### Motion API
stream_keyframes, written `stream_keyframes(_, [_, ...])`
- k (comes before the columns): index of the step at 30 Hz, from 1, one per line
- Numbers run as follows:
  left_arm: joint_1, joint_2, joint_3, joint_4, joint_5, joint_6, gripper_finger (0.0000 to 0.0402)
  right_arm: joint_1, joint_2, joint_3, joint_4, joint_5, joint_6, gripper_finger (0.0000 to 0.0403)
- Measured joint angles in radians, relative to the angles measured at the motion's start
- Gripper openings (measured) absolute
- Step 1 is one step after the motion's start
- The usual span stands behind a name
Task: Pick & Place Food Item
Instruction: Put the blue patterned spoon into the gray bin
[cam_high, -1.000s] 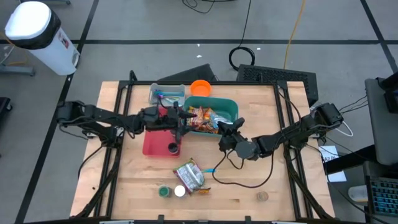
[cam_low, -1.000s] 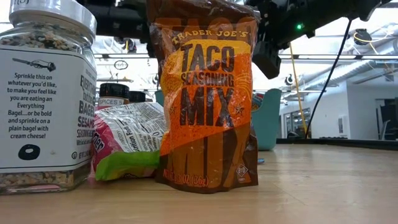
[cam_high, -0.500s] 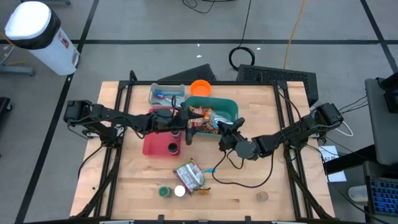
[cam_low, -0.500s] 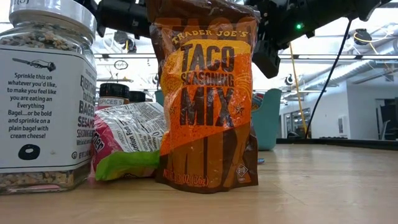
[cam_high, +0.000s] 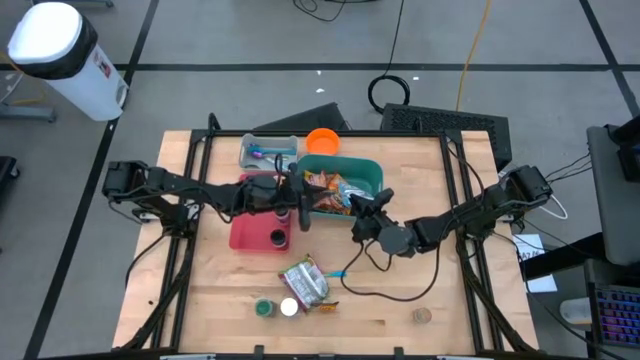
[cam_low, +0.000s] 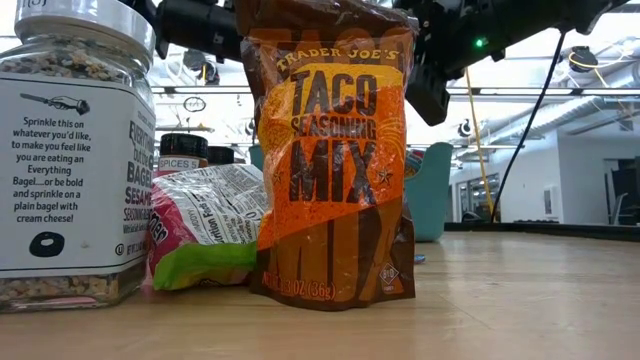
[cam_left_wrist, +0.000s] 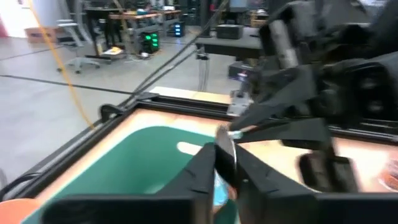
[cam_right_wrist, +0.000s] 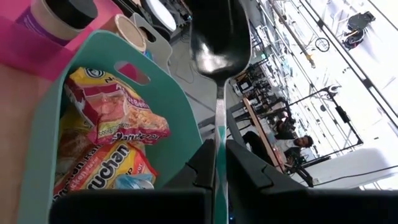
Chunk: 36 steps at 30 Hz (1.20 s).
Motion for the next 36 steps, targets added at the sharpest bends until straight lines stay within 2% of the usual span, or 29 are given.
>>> stream_keyframes(3, [0.008, 0.000, -0.001, -0.001, -0.015, 0.013, 0.0010, 0.001, -0.002, 0.001, 0.006, -0.020, 0.007, 0.0012])
stream_keyframes(8, [0.011, 0.000, -0.002, -0.006, -0.055, 0.018, 0.0009, 0.000, -0.002, 0.001, 0.006, -0.042, 0.042, 0.0019])
stream_keyframes(12, [0.015, -0.043, -0.002, -0.061, -0.083, 0.046, 0.0007, 0.006, -0.003, 0.001, 0.025, -0.059, 0.138, 0.0047])
stream_keyframes(18, [0.049, -0.178, -0.030, -0.207, -0.226, 0.039, 0.0005, 0.066, -0.055, 0.000, 0.029, -0.073, 0.180, 0.0122])
stream_keyframes(24, [0.119, -0.344, -0.180, -0.173, -0.236, 0.010, 0.0004, 0.143, -0.122, 0.000, 0.029, -0.084, 0.196, 0.0186])
stream_keyframes(27, [0.164, -0.442, -0.267, -0.183, -0.252, -0.021, 0.0004, 0.168, -0.138, 0.000, 0.029, -0.084, 0.189, 0.0201])
stream_keyframes(33, [0.237, -0.633, -0.412, -0.208, -0.399, -0.041, 0.0003, 0.175, -0.138, 0.000, 0.026, -0.084, 0.185, 0.0205])
stream_keyframes(36, [0.262, -0.714, -0.440, -0.332, -0.480, -0.069, 0.0003, 0.164, -0.138, 0.000, 0.019, -0.082, 0.185, 0.0201])
